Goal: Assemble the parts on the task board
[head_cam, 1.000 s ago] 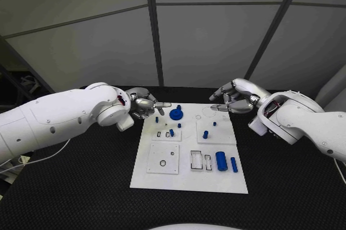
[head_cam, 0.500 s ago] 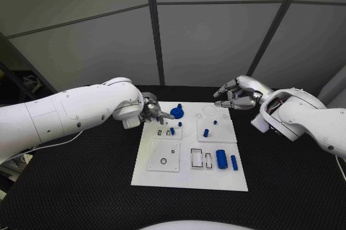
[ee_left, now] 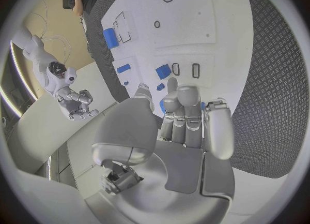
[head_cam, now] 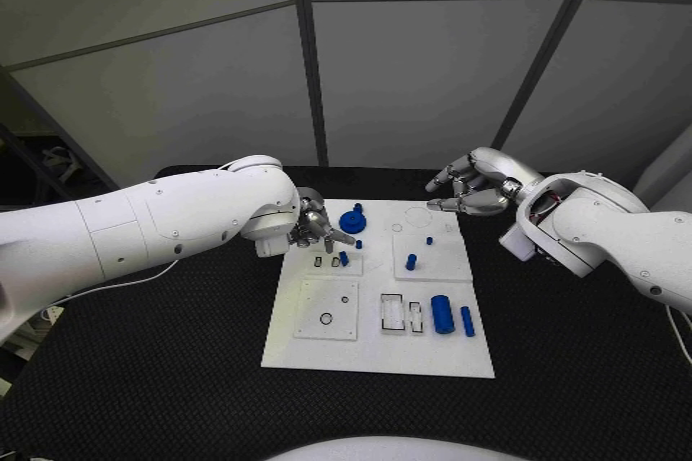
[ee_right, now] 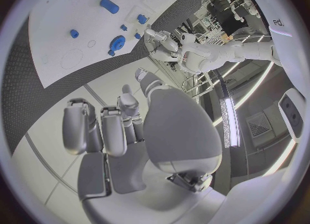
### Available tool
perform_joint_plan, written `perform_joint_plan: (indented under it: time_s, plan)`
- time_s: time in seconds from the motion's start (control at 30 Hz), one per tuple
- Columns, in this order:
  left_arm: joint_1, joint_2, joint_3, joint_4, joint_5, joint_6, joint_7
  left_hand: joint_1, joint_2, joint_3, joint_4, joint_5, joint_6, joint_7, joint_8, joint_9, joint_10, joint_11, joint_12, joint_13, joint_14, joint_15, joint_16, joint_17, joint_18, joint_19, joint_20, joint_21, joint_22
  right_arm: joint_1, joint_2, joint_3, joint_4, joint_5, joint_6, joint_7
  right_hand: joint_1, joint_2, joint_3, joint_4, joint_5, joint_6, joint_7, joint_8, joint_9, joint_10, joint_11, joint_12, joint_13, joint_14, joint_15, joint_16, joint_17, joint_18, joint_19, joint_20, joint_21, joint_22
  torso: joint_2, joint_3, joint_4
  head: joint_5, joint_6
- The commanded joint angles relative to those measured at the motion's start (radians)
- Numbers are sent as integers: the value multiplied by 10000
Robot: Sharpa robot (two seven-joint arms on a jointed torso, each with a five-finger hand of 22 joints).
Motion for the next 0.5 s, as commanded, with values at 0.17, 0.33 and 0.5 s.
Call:
perform_joint_plan:
  time_s: [0.17, 0.33, 0.5]
  plan:
    - [15, 239, -73, -186, -297, 288, -74, 70, 83, -61, -40, 73, -96, -30, 73, 61, -1, -17, 4, -42, -8, -38, -47, 13, -1579, 417, -29, 25, 534, 22, 23, 10, 0, -131, 30, -108, -104, -16, -42, 63, 81, -62, -9, -12, -21, -102, 3, -62, -23, 614, -66, -57, 826, 175, -65, 9, -60, 472, 1, -14, 10, -30, -77]
    - [15, 295, -85, -295, -322, 361, -58, 134, 103, -69, -64, 91, -121, -31, 104, 99, -10, -17, 4, -43, -7, -39, -50, 18, -1580, 415, -30, 29, 544, 22, 27, 10, 7, -151, 40, -124, -108, -13, -46, 72, 102, -71, -8, -13, -25, -103, 3, -64, -27, 613, -66, -62, 821, 176, -66, 9, -64, 468, -4, -2, 9, -21, -113]
    - [15, 342, -89, -370, -330, 444, -43, 165, 116, -70, -75, 96, -131, -32, 118, 117, -11, -18, 9, -39, -7, -39, -52, 20, -1581, 416, -31, 34, 554, 22, 31, 10, 16, -152, 42, -137, -108, -13, -46, 72, 102, -71, -8, -13, -25, -103, 3, -64, -27, 613, -66, -62, 821, 176, -66, 9, -64, 468, 2, -10, 30, -50, -144]
